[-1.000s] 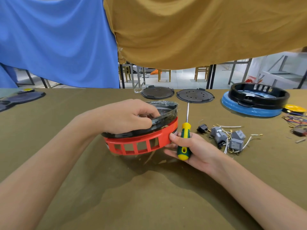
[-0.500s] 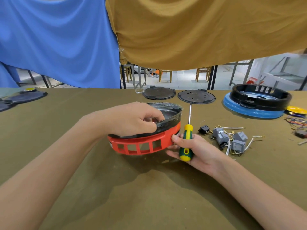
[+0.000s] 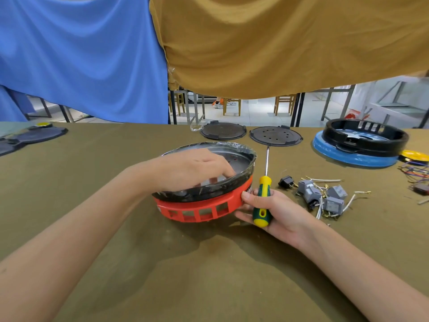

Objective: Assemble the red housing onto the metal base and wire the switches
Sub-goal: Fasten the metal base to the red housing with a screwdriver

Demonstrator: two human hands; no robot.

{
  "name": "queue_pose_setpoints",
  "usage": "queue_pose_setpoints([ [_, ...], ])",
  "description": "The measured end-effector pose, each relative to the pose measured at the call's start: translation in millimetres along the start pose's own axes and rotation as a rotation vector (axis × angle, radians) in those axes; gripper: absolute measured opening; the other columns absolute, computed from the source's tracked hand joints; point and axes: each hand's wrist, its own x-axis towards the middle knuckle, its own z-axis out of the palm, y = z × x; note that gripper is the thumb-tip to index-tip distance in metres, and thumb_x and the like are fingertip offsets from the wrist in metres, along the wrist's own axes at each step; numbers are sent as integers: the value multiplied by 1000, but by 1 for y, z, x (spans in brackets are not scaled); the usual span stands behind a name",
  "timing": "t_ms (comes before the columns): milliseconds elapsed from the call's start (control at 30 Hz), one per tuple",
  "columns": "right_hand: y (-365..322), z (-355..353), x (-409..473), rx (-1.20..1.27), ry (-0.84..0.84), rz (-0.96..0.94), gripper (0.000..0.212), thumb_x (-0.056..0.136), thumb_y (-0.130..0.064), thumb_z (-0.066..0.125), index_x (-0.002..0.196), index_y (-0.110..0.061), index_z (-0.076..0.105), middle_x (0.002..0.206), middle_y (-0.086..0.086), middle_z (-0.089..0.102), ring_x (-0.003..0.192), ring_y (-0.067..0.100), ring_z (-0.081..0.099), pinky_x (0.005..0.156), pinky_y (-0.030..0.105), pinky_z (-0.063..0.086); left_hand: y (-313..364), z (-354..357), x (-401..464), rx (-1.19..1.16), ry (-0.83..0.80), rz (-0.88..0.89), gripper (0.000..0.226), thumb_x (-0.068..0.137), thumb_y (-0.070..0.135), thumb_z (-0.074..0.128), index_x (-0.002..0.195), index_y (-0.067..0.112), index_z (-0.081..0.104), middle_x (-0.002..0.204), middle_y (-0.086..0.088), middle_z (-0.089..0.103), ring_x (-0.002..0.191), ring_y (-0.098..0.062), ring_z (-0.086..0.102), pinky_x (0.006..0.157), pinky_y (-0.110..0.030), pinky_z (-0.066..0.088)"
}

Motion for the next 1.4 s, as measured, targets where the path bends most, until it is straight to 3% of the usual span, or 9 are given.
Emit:
queue_pose_setpoints([
  [167, 0, -2, 4, 35, 83, -1, 27, 80, 6, 69, 75, -11, 48, 93, 24, 73, 95, 35, 72, 79, 40, 61, -12, 5, 6, -23, -75, -4, 46, 94, 4, 38, 114, 32, 68, 118, 16, 63, 94, -10, 64, 75, -25, 55],
  [267, 1, 0, 5, -2, 104, -4, 34, 82, 8, 69, 84, -13, 42, 100, 30, 71, 97, 38, 71, 79, 40, 61, -16, 10, 17, 188, -47, 50, 32, 99, 10, 50, 118, 29, 67, 116, 12, 65, 87, -3, 63, 77, -19, 49],
  [467, -2, 1, 0, -109, 175, 10, 36, 82, 8, 70, 95, -12, 43, 101, 30, 69, 93, 35, 73, 77, 41, 62, -21, 25, 29, 170, 101, 141, 19, 90, 8, 63, 96, 23, 74, 66, 41, 55, 63, 7, 59, 57, -8, 46],
  [600, -4, 4, -2, -244, 237, -16, 26, 84, 3, 72, 95, -6, 50, 95, 25, 71, 86, 30, 74, 66, 36, 62, -25, 35, 31, 92, 154, 161, 27, 85, 9, 67, 88, 35, 61, 78, 28, 64, 64, 9, 57, 60, -5, 39],
  [700, -5, 2, -1, -454, 365, -98, 25, 84, -8, 75, 96, -1, 54, 84, 19, 59, 74, 25, 66, 60, 34, 60, -32, 45, 32, 40, 188, 153, 24, 83, 12, 70, 86, 33, 58, 82, 20, 68, 64, 3, 59, 58, -8, 39],
  [900, -10, -4, 0, -609, 413, -241, 20, 91, -21, 66, 86, -12, 48, 61, 7, 56, 49, 18, 57, 57, 35, 50, -36, 50, 34, -65, 220, 142, 19, 79, 11, 72, 84, 27, 62, 81, 15, 70, 61, 0, 59, 56, -9, 39],
  [1033, -7, -4, 1, -610, 377, -263, 15, 92, -17, 63, 88, -11, 51, 60, 7, 57, 49, 19, 56, 52, 29, 50, -37, 51, 35, -100, 213, 158, 17, 79, 7, 73, 85, 21, 64, 80, 11, 72, 60, 1, 59, 56, -10, 42],
  [1200, -7, -8, 4, -527, 352, -289, 13, 90, -12, 66, 87, -11, 53, 60, 7, 58, 53, 21, 57, 53, 30, 50, -42, 48, 35, -147, 211, 167, 14, 80, 7, 73, 84, 18, 65, 81, 7, 74, 62, -2, 62, 68, -25, 56],
  [1400, -7, -7, 4, -494, 306, -330, 10, 90, -13, 63, 85, -13, 54, 60, 7, 57, 53, 23, 55, 51, 30, 48, -41, 47, 39, -135, 184, 185, 19, 81, 5, 73, 80, 21, 64, 76, 8, 70, 67, -2, 63, 62, -12, 49],
])
